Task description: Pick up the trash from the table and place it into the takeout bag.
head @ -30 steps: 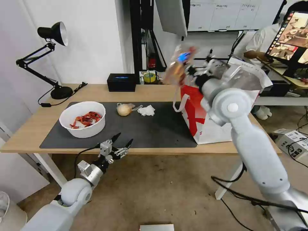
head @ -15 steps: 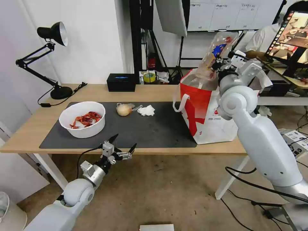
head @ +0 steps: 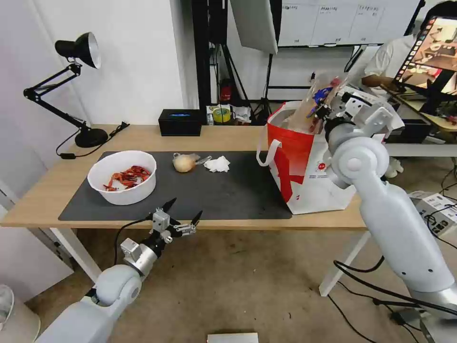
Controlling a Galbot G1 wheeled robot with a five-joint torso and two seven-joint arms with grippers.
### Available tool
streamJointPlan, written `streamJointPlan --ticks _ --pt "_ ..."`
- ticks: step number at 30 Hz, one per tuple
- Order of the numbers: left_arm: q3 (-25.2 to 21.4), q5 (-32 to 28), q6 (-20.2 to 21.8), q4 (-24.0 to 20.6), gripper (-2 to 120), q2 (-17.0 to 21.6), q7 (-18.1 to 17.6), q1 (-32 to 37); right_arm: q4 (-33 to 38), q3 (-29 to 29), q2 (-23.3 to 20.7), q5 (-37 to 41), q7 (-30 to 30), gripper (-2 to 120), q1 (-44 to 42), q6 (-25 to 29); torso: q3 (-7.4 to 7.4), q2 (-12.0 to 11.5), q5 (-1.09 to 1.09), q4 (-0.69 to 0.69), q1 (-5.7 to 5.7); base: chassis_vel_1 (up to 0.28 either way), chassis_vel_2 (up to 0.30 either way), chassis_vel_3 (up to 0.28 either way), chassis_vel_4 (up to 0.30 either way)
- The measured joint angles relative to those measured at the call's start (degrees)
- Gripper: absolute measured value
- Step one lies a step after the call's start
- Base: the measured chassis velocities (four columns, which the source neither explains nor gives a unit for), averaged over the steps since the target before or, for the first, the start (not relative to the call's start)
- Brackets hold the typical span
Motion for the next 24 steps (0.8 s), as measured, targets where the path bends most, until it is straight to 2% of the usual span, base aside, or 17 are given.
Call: streamJointPlan --ticks 2,3,6,7,9,13,15,17,18,20,23,24 --pt "0.26 0.05 0.0 0.09 100 0.01 -0.18 -0.36 -0.01 0.04 -0.18 0.01 -0.03 38 -0.17 -0.14 0.0 0.0 0.0 0.0 0.0 0.0 0.0 0.0 0.0" --pt "0.26 0.05 0.0 0.09 100 0.01 -0.18 -0.36 -0.01 0.04 -0.18 0.01 -0.03 38 -0.17 -0.14 0.0 0.0 0.0 0.0 0.0 0.0 0.0 0.0 0.0" --pt "0.54 0.07 0.04 0.47 100 0.01 -0.48 -0.62 0.16 0.06 -0.39 0.0 -0.09 55 -0.22 -0.24 0.0 0.0 0.0 0.0 0.0 0.0 0.0 0.0 0.0" --pt "0.54 0.07 0.04 0.47 100 0.01 -0.48 -0.62 0.16 0.06 -0.39 0.0 -0.09 55 -0.22 -0.24 0.0 0.0 0.0 0.0 0.0 0.0 0.0 0.0 0.0" --pt "0.57 0.05 0.09 0.55 100 0.08 -0.49 -0.62 0.53 0.05 -0.86 0.31 -0.82 65 -0.18 -0.35 0.0 0.0 0.0 0.0 0.0 0.0 0.0 0.0 0.0" --pt "0.35 -0.24 0.11 0.57 100 0.28 -0.49 -0.7 0.89 -0.14 -1.56 0.99 -2.38 75 0.6 -0.32 0.0 0.0 0.0 0.0 0.0 0.0 0.0 0.0 0.0" --pt "0.05 -0.51 0.15 0.53 100 0.58 -0.49 -0.77 1.64 -1.27 -2.25 0.25 -4.39 87 1.51 -0.25 0.0 0.0 0.0 0.0 0.0 0.0 0.0 0.0 0.0" --pt "0.02 -0.51 0.15 0.53 100 0.61 -0.49 -0.77 1.74 -1.41 -2.33 0.12 -4.58 88 1.55 -0.25 0.0 0.0 -0.01 0.0 0.0 0.0 0.0 0.0 0.0" --pt "-0.32 -0.53 0.16 0.5 100 0.85 -0.46 -0.72 2.92 -3.15 -3.22 -1.93 -7.51 96 1.93 -0.3 0.0 0.0 -0.01 0.0 0.0 0.0 0.0 0.0 0.0" --pt "-0.59 -0.53 0.16 0.49 100 0.92 -0.47 -0.62 3.6 -4.23 -3.76 -3.58 -9.44 98 2.06 -0.34 0.0 0.0 -0.01 0.0 0.0 0.0 0.0 0.0 0.0" --pt "-2.07 -0.25 0.06 0.4 100 1.17 -0.44 0.17 6.64 -8.24 -6.79 -11.57 -17.99 100 1.79 -0.62 0.0 0.0 -0.02 0.01 0.0 0.0 0.0 0.0 0.0" --pt "-2.07 -0.25 0.06 0.4 100 1.17 -0.44 0.17 6.64 -8.24 -6.79 -11.57 -17.99 100 1.79 -0.62 0.0 0.0 -0.02 0.01 0.0 0.0 0.0 0.0 0.0"
